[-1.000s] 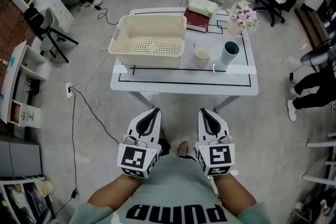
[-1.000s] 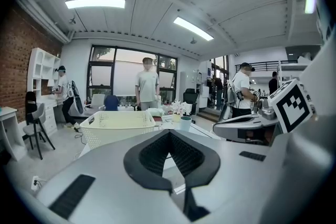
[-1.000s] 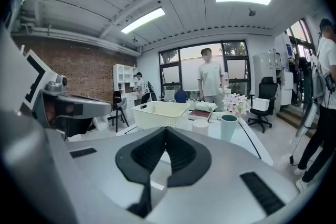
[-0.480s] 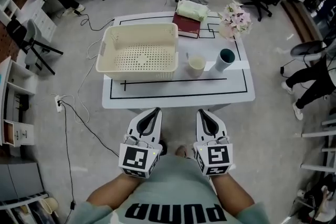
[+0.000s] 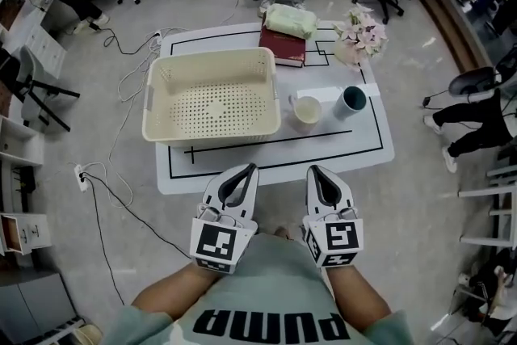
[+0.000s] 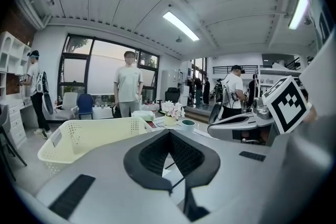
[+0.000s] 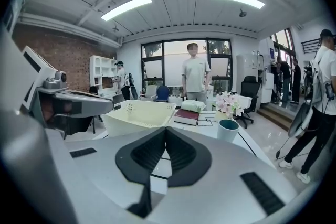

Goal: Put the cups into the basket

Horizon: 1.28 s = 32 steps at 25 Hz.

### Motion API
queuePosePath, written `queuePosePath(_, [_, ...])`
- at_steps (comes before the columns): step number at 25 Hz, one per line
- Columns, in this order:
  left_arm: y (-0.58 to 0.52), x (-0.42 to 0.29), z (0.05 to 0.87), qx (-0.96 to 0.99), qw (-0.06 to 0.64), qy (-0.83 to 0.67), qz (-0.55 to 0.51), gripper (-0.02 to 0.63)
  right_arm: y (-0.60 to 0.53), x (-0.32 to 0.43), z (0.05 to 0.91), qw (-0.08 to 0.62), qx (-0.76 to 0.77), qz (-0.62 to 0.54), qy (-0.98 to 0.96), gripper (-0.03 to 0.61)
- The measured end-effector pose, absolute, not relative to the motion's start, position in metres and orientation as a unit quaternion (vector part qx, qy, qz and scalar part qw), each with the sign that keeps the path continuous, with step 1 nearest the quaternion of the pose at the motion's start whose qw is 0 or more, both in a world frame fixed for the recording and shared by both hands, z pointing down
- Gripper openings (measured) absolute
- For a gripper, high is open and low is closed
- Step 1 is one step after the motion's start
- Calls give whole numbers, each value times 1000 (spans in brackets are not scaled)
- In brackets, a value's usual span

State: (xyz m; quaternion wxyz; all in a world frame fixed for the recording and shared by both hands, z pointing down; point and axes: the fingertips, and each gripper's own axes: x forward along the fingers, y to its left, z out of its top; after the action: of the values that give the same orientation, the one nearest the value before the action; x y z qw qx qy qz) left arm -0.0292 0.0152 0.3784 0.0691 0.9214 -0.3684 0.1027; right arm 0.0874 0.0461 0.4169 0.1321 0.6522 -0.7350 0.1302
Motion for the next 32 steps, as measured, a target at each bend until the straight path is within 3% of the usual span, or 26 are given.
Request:
queuePosePath(16, [-36, -33, 378, 930, 70, -348, 99, 5, 5, 89, 427, 142, 661, 136, -724, 25])
queuePosePath(21, [-51, -21, 379, 919, 73, -373, 102, 5, -16, 101, 437, 153, 637, 142, -742, 141])
queuePosePath(32, [-83, 3, 388, 886, 90, -440, 116, 5, -67, 136, 469, 199, 581, 148, -775, 288])
